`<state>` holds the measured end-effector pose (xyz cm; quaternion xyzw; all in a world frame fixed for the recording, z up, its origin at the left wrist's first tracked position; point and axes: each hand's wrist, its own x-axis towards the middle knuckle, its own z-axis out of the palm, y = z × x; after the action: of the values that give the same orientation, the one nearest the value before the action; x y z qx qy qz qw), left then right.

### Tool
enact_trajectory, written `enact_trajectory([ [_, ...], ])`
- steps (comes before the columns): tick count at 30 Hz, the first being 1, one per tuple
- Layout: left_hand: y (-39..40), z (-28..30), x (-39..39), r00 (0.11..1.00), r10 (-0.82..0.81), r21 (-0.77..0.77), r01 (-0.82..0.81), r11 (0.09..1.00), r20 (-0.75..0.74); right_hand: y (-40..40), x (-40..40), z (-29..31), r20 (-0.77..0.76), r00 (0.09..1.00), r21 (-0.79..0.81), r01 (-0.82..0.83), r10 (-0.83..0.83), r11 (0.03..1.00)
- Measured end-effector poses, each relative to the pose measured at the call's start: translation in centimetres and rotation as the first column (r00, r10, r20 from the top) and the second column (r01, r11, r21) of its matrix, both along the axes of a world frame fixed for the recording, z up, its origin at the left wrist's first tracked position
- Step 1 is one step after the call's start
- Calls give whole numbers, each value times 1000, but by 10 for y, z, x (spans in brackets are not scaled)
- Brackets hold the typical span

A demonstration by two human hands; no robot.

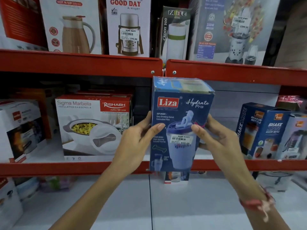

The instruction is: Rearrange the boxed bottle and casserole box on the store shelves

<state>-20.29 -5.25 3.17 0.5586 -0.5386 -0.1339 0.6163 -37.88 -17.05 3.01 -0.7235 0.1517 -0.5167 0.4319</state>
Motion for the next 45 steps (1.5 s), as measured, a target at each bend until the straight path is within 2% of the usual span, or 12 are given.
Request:
enact_trajectory([
  [4, -41, -10, 8, 991, 56, -38, -52, 998, 123, -46, 12, -9, -14, 999, -21, 39, -40, 999],
  [9, -74, -30, 17, 981, 104, -52, -97, 994, 166, -80, 19, -28, -33, 998, -25, 58, -58, 998],
  [15, -98, -42, 22, 990, 97, 57, -103, 993, 107, -102, 30, -49, -72, 995, 40, 73, -70, 996],
  [24, -125, -28, 34, 978, 197, 162, -206, 965, 72, -126, 51, -34, -185, 977, 107, 129, -108, 986],
  [35, -130, -24, 34, 989, 144, 197, -135, 971, -35, -124, 49, -29, -207, 964, 124, 196, -168, 973],
  [40, -122, -20, 32, 994, 107, 223, -97, 970, -33, -118, 48, -27, -243, 949, 75, 226, -202, 971],
  [42, -117, -21, 30, 991, 123, 242, -130, 961, 44, -111, 46, -26, -316, 898, -30, 314, -307, 949],
  [43, -114, -22, 28, 982, 142, 240, -170, 956, 127, -105, 45, -25, -329, 838, -143, 412, -436, 900],
  [44, -106, -21, 25, 948, 209, 233, -266, 935, 242, -96, 42, -23, -275, 762, -252, 532, -587, 808],
  [45, -101, -21, 25, 894, 285, 163, -356, 920, 346, -89, 41, -22, -112, 722, -349, 615, -683, 707],
])
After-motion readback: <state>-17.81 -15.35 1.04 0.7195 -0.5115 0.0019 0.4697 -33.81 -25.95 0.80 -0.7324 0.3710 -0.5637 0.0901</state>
